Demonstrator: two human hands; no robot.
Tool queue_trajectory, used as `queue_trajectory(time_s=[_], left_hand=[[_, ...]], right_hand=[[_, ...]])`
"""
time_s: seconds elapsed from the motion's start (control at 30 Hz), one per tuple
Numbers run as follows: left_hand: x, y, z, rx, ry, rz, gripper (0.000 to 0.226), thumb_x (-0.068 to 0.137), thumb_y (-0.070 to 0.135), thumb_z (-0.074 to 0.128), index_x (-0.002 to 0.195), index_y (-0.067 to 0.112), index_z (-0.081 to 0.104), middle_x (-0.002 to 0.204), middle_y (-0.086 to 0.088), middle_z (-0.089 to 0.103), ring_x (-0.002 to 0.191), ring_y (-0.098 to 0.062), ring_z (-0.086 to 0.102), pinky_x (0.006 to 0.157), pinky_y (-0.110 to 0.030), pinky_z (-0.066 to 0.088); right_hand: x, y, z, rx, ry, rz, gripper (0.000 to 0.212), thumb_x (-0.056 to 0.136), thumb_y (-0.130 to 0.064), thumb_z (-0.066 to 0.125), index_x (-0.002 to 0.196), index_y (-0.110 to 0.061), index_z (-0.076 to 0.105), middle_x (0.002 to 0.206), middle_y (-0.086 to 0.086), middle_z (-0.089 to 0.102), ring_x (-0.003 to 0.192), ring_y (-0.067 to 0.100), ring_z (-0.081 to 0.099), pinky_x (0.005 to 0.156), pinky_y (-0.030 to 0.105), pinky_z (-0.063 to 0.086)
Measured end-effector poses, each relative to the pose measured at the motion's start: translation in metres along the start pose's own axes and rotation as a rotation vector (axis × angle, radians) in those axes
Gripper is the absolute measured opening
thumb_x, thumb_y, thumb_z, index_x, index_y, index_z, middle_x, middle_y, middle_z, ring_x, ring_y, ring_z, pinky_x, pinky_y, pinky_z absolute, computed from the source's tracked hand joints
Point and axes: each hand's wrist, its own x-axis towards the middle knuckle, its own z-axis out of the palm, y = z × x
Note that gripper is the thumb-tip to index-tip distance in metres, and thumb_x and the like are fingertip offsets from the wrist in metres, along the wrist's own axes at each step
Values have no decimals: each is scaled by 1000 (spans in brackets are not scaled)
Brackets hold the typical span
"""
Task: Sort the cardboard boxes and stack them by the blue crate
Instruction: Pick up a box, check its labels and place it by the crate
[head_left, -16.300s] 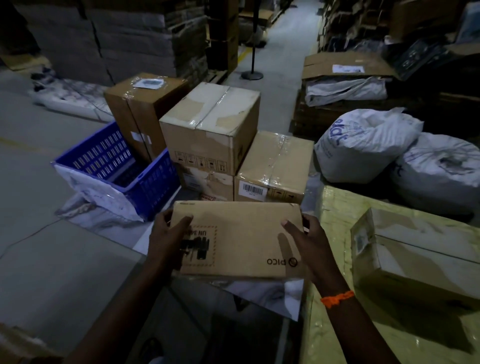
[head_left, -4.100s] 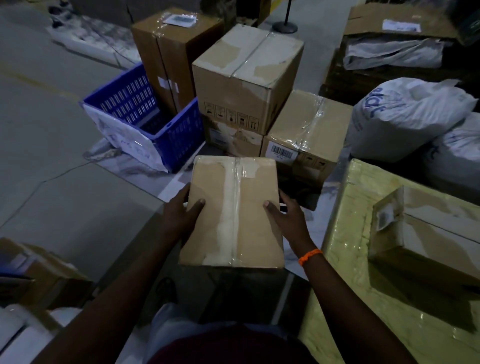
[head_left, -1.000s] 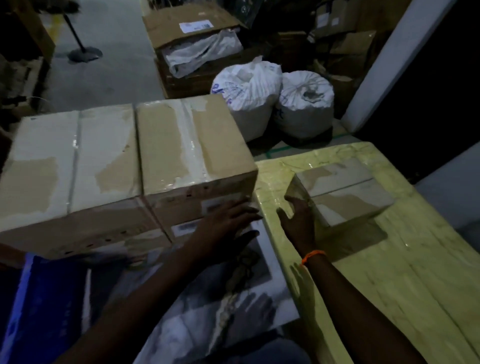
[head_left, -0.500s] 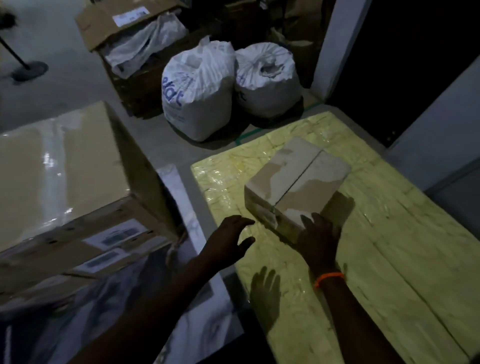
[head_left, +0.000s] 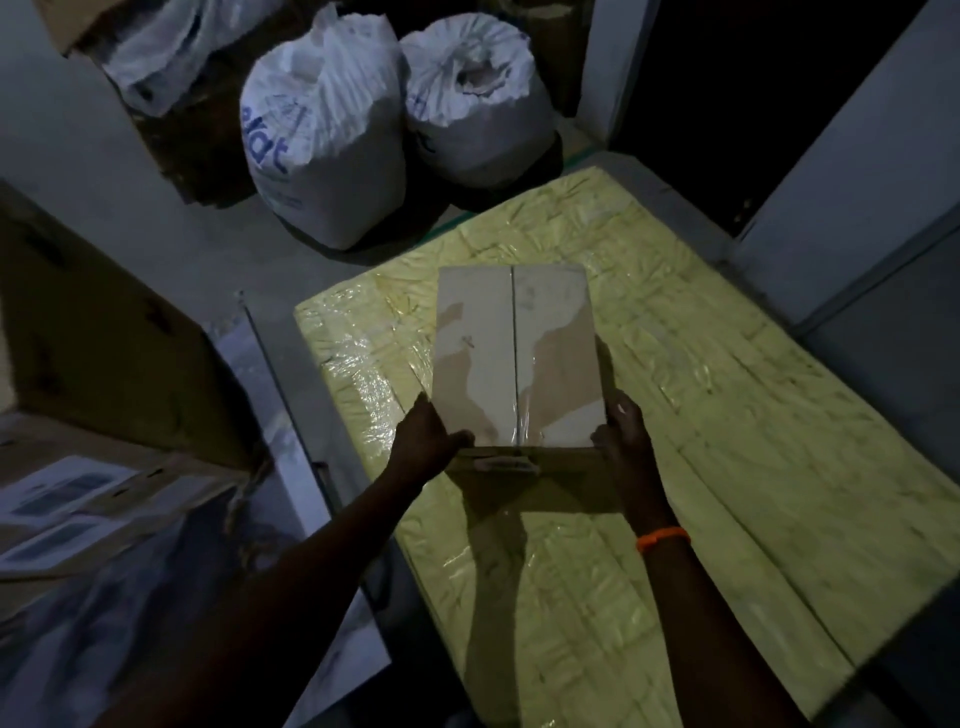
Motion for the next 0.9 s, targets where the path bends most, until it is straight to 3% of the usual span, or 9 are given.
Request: queue_trajectory(time_s=[0.07,0.17,0.37,0.5,0.57,0.67,0.73,0.8,0.9], left_hand=[[-6,-11,2,-130,3,-51,76,68,24,92,135,7,61,121,-2,70,111,-25,69,89,-36,56],[-26,-17,6,-219,24,-12,60,74,21,90,129,16,67,109,2,74,91,-12,73,73,-22,56],[-93,-19,-10,-311,76,117,53,83,29,84,133,19,68,115,4,74,96,-2,69,70,-9,51],[-152,-32,-36,-308,141,181,54,83,41,82,132,24,68,118,11,73,104,-3,69,74,-7,51],[-188,-40,-53,-317,194,222,51,85,39,80,133,26,67,117,17,69,103,5,65,76,-6,49],[-244,-58,-78,-349,268,282,49,85,35,81,131,25,69,118,18,71,107,6,65,85,-10,52],[-284,-78,-90,-386,341,279,43,82,31,85,122,32,71,111,28,72,106,8,65,85,-8,50],[-322,-105,-94,-414,443,256,44,77,33,87,118,30,73,111,23,72,105,9,64,83,-8,48],[-375,-153,-92,-480,571,142,55,74,28,92,125,18,72,118,4,70,106,0,66,76,-7,50]], right_hand=[[-2,-2,5,-7,15,19,72,95,-22,74,156,-19,37,146,-1,52,135,17,49,114,39,42],[-6,-10,3,-117,47,-60,71,86,-32,83,149,-16,52,144,-5,56,131,13,51,106,26,40],[-47,-25,-15,-181,41,-168,84,81,-39,87,152,-16,49,156,-2,48,142,10,42,121,39,36],[-96,-33,-16,-122,-26,-209,88,76,-57,87,151,-27,52,154,-10,50,141,10,48,118,43,42],[-128,-37,-13,-80,-83,-231,88,72,-63,88,148,-34,54,150,-10,56,138,11,52,112,47,48],[-183,-47,4,-44,-143,-288,73,77,-53,87,142,-48,54,143,-25,56,128,-7,53,108,37,48],[-217,-46,16,-25,-194,-326,70,79,-50,87,141,-50,56,143,-24,57,130,-1,54,110,39,48],[-243,-43,30,-17,-255,-347,67,78,-48,89,137,-52,58,140,-24,61,131,2,56,109,39,49],[-282,-41,59,-1,-350,-361,62,81,-24,88,128,-51,58,125,-38,62,115,-19,56,94,11,49]])
